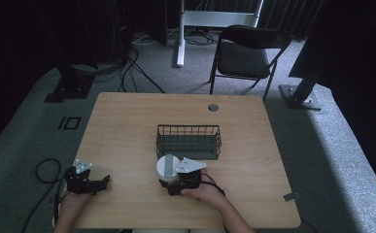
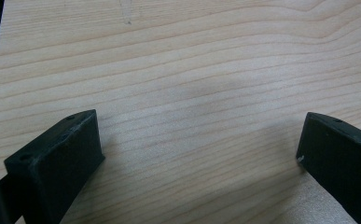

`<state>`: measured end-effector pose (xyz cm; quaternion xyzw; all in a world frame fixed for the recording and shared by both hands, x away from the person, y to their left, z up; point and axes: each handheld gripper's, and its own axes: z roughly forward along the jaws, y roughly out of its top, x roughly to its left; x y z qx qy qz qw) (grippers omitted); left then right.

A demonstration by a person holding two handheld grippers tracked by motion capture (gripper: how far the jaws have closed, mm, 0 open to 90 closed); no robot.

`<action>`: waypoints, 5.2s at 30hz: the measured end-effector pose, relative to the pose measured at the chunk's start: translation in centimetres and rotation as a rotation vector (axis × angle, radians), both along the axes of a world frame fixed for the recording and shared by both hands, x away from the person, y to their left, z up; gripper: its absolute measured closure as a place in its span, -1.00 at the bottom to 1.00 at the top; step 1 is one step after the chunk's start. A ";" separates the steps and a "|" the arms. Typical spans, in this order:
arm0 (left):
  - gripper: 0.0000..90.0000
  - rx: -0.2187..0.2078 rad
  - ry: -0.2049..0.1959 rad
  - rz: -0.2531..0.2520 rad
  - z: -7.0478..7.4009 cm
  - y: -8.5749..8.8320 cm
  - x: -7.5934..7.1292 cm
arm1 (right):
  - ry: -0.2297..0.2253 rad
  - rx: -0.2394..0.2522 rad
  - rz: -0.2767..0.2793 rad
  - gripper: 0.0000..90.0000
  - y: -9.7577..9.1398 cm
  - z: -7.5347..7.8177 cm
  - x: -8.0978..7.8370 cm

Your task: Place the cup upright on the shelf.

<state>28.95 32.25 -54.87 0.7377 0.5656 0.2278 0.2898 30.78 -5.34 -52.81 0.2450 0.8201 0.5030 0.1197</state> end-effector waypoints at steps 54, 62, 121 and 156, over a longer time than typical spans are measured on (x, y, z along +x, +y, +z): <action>-1.00 0.000 0.001 0.000 0.0 0.0 0.0 | -0.121 0.095 -0.106 -0.59 -1.0 8.8 1.6; -1.00 -0.001 0.000 0.000 0.0 0.0 0.0 | -0.155 0.103 -0.184 -0.59 -1.9 10.3 2.7; -1.00 -0.001 0.000 0.001 0.0 0.0 0.0 | 0.013 -0.080 -0.567 -0.59 -5.7 5.6 8.9; -1.00 0.001 0.001 0.000 0.0 0.0 0.0 | -0.017 -0.042 -0.535 -0.71 -6.9 5.7 6.9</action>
